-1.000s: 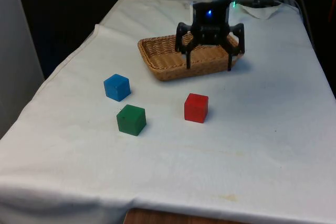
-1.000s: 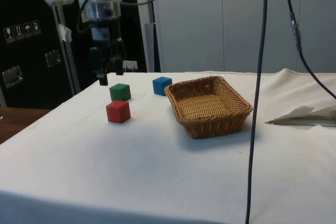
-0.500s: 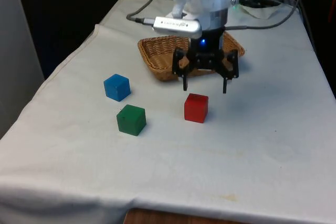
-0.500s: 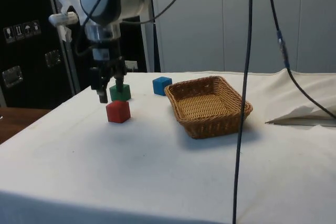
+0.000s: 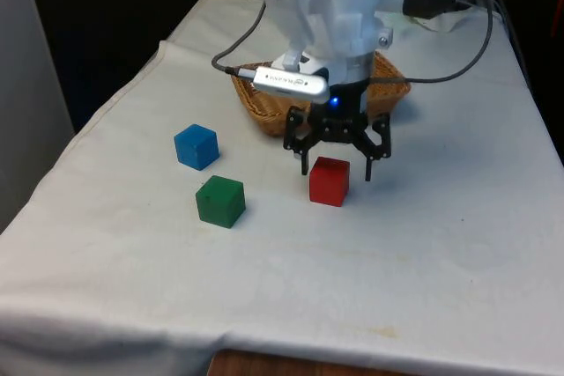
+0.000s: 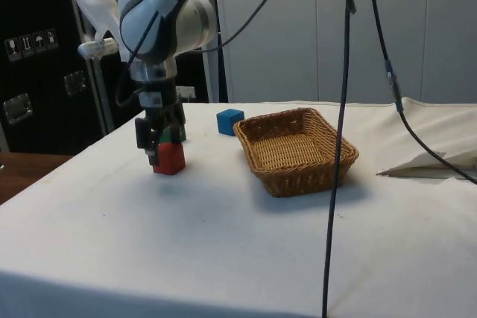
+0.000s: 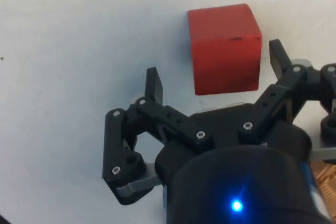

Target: Pick up exactly two blocks and place them into the basket.

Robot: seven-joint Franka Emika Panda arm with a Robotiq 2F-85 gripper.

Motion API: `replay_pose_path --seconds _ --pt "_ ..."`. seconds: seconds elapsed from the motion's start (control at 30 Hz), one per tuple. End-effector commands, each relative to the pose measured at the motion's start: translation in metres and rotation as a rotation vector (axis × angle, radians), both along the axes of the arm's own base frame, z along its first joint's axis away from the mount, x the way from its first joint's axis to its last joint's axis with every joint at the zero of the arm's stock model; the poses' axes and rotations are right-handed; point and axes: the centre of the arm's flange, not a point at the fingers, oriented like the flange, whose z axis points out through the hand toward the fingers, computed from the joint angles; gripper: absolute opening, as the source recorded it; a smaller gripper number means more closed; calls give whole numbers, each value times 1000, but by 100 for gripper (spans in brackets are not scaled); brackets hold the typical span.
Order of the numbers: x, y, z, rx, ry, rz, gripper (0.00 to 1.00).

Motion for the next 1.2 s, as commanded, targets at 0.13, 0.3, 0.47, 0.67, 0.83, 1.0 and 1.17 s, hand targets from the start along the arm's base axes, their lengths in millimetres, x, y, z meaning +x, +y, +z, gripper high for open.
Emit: replay_pose_path --seconds 0.13,0.3,0.47,0.67,0.83,1.0,1.17 --pt "3 0 -5 5 -3 1 100" --pt "2 0 -5 0 1 1 100" --pt "2 0 -5 -2 1 1 100" --pt "2 0 -5 -3 1 1 56" --pt "2 0 -5 -3 2 1 2" --pt "2 0 -5 -3 3 1 0" --pt "1 -1 3 -2 -3 0 0"
